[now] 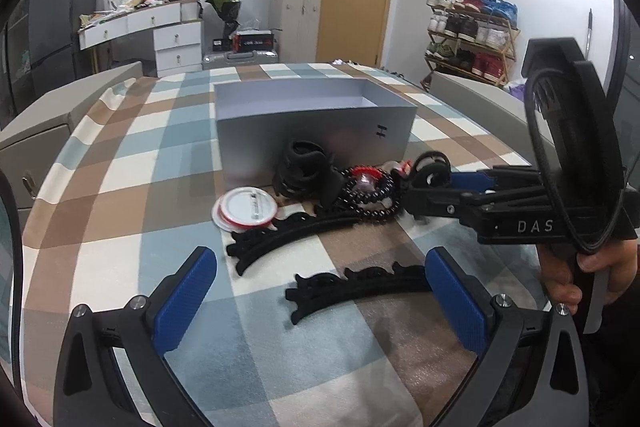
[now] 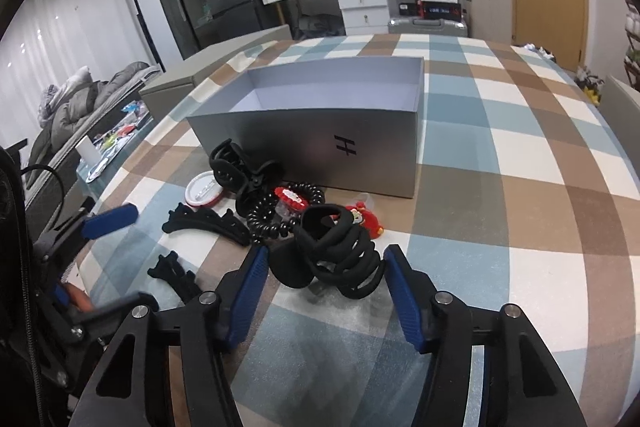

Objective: Organize jewelry
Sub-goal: 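Grasp the black claw clip with the right tool while the left tool grasps a long black hair clip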

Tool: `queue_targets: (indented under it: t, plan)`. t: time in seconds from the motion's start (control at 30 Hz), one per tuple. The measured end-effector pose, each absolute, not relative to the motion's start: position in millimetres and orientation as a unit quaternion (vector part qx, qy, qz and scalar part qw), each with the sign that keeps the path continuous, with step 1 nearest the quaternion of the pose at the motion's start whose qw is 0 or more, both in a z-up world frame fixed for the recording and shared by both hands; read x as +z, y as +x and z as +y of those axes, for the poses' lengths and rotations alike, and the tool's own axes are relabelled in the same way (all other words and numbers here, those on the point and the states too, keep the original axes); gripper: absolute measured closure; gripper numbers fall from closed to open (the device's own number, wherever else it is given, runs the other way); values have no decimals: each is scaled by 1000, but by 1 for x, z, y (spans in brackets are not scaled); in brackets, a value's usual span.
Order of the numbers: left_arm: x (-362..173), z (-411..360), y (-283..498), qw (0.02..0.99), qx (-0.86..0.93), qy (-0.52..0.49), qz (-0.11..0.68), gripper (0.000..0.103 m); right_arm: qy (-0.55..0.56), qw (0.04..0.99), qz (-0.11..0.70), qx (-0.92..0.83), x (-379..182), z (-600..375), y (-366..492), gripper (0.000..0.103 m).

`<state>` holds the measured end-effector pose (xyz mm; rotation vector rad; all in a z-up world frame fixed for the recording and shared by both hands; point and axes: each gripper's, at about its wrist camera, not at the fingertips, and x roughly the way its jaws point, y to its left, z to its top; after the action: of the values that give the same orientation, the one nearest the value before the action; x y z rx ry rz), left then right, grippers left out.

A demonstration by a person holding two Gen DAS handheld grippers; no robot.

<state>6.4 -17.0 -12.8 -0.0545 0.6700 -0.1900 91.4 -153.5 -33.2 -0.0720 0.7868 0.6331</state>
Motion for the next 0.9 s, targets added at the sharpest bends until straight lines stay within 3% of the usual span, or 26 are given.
queue_targets:
  t: [0.43,0.5,0.9]
  plan:
    - [-24,-50,5,920,-113,24,375,2,3,886,333,323,-19,-182,61,44]
    - [-27,-50,7,917,-103,22,384,6,3,886,331,325,-19,-181,61,44]
    - [-7,-33,-2,939,-96,6,329,9,25,893,311,325,-13,-190,63,44]
